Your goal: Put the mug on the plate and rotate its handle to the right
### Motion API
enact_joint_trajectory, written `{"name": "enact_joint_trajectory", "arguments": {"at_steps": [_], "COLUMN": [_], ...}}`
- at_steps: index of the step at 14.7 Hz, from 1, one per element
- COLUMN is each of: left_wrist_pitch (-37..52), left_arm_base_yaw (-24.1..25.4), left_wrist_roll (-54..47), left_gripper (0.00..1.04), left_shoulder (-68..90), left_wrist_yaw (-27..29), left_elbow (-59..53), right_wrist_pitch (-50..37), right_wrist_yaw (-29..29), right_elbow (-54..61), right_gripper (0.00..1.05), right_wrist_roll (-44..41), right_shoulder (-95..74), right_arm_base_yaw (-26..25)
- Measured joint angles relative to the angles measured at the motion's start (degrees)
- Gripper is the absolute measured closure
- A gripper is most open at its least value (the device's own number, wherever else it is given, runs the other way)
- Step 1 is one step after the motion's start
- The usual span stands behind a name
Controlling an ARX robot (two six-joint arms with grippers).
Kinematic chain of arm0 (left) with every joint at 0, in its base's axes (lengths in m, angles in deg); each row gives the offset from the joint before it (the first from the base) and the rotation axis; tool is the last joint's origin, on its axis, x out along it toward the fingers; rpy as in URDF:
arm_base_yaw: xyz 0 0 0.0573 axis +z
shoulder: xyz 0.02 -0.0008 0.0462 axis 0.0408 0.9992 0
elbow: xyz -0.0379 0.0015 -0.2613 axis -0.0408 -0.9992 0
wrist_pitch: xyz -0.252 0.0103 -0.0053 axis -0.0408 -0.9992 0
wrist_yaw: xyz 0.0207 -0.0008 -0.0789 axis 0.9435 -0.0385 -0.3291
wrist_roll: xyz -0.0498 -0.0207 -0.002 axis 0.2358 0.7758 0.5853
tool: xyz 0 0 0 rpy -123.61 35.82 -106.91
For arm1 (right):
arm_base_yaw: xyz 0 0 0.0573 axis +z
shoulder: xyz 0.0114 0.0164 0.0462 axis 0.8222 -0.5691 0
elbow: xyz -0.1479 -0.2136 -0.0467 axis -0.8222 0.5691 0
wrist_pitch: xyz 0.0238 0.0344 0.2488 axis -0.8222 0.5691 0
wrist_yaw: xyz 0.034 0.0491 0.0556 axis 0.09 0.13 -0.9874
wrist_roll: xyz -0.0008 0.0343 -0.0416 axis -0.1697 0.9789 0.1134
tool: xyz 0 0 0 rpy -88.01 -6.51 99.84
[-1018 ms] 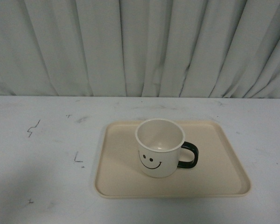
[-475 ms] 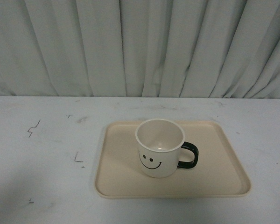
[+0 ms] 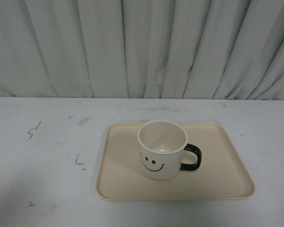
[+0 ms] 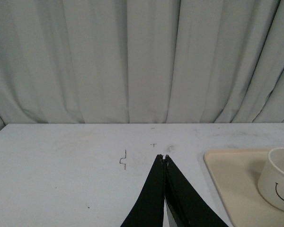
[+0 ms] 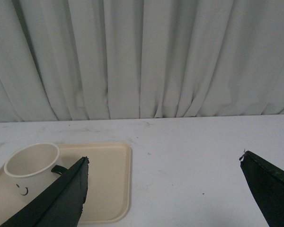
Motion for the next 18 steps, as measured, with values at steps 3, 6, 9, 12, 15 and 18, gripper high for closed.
{"name": "enact_joint_trajectory", "arguments": {"at_steps": [3, 6, 9, 12, 15, 18], "left_wrist_pitch": [-9.8, -10.0, -10.0, -10.0, -10.0, -10.0], "left_arm_base_yaw": [0.0, 0.0, 0.0, 0.0, 0.0, 0.0], "left_wrist_roll": [0.0, 0.0, 0.0, 0.0, 0.0, 0.0], "left_gripper": [1.03, 0.96, 0.6, 0.24, 0.08, 0.07], "left_shoulder": [-9.2, -9.2, -9.2, -9.2, -9.2, -9.2], "left_wrist_yaw": [0.0, 0.0, 0.0, 0.0, 0.0, 0.0], "left_elbow": [0.2, 0.0, 0.0, 0.0, 0.0, 0.0], "right_wrist_pitch": [0.0, 0.0, -9.9, -31.2, -26.1, -16.7], "right_wrist_yaw": [0.0, 0.0, 1.5, 6.6, 3.5, -8.8], "right_elbow": [0.0, 0.0, -0.3, -9.1, -26.6, -41.7], "right_gripper": [0.06, 0.06, 0.06, 0.06, 0.06, 0.06], "right_wrist_roll": [0.0, 0.0, 0.2, 0.5, 2.8, 11.2], "right_shoulder": [0.0, 0.0, -7.0, -41.3, -67.2, -83.7], "right_arm_base_yaw": [0.0, 0.0, 0.1, 3.5, 4.6, 4.5]}}
